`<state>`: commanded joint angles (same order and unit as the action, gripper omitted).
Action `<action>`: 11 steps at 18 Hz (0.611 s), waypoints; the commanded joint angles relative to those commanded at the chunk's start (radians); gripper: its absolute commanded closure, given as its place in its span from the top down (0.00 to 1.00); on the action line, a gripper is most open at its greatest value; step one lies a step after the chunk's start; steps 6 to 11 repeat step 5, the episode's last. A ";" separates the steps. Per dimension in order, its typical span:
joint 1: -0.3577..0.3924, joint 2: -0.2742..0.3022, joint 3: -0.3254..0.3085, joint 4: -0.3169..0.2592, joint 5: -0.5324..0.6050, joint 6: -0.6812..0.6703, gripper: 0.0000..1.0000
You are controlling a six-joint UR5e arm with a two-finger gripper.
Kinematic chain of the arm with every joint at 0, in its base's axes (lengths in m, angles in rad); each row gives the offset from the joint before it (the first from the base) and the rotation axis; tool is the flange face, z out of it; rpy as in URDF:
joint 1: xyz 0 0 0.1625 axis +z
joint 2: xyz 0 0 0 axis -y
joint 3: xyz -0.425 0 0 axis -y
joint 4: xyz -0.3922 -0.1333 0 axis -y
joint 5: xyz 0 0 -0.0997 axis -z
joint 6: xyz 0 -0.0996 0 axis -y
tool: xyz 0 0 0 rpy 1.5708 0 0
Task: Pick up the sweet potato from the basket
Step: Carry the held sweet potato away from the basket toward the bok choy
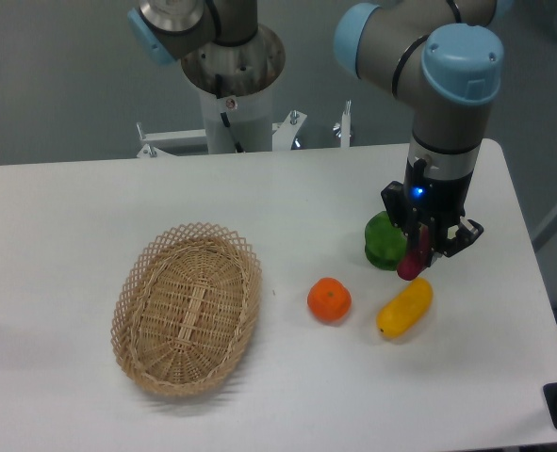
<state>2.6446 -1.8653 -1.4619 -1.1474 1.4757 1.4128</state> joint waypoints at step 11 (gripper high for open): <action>0.000 -0.002 0.003 0.002 0.000 0.000 0.10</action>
